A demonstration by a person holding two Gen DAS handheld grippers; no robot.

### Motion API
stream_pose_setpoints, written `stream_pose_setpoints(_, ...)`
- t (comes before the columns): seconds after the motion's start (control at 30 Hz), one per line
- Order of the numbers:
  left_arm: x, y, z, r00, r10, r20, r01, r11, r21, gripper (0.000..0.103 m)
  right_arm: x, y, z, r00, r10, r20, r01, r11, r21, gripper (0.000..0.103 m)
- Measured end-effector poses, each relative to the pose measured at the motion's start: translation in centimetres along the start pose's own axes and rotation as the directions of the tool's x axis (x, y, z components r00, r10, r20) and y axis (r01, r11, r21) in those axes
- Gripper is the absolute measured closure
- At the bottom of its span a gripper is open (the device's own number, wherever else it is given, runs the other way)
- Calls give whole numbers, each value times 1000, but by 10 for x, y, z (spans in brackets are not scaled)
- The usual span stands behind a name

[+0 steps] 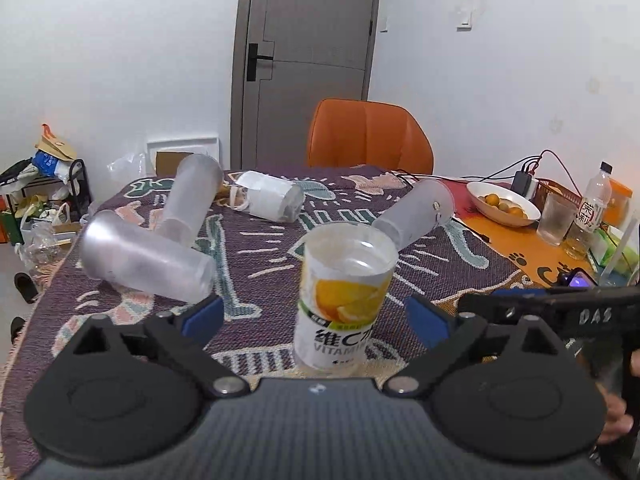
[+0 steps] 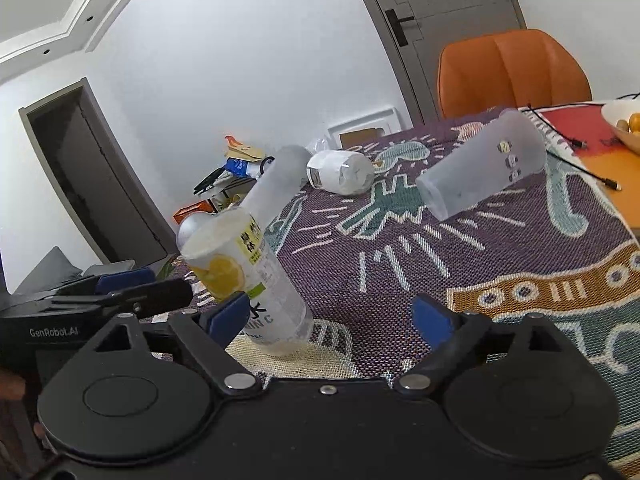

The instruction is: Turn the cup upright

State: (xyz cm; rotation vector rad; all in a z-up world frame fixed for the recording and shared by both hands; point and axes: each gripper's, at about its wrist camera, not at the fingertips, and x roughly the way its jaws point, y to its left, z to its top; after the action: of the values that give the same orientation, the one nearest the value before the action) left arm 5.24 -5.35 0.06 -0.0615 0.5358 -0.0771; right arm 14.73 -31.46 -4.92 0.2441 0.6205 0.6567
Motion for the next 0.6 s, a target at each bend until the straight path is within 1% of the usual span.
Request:
stream_pose_setpoints(0.1, -10, 8, -3, 1000, 2, 8, -2, 1000, -18, 5, -9, 4, 4, 1000, -2, 4, 2, 1000, -21, 8)
stream_pose_setpoints(0.17, -16, 13, -4, 1000, 1, 8, 0, 999, -37, 5, -14, 6, 5, 1000, -2, 4, 2, 1000, -31, 3)
stream_pose_setpoints(0.23, -23, 18, -6, 1000, -1, 11, 2, 999, -51, 5, -18, 10, 5, 1000, 0, 0, 0, 999, -43, 0)
stream_pose_setpoints(0.43, -40, 30, -11, 1000, -1, 15, 2, 996, -84, 5, -27, 21, 1, 1000, 10, -25, -12, 997, -79, 0)
stream_pose_setpoints(0.6, -52, 39, -18, 1000, 27, 11, -25, 995, -97, 5, -33, 29, -4, 999, 22, -40, -26, 994, -103, 0)
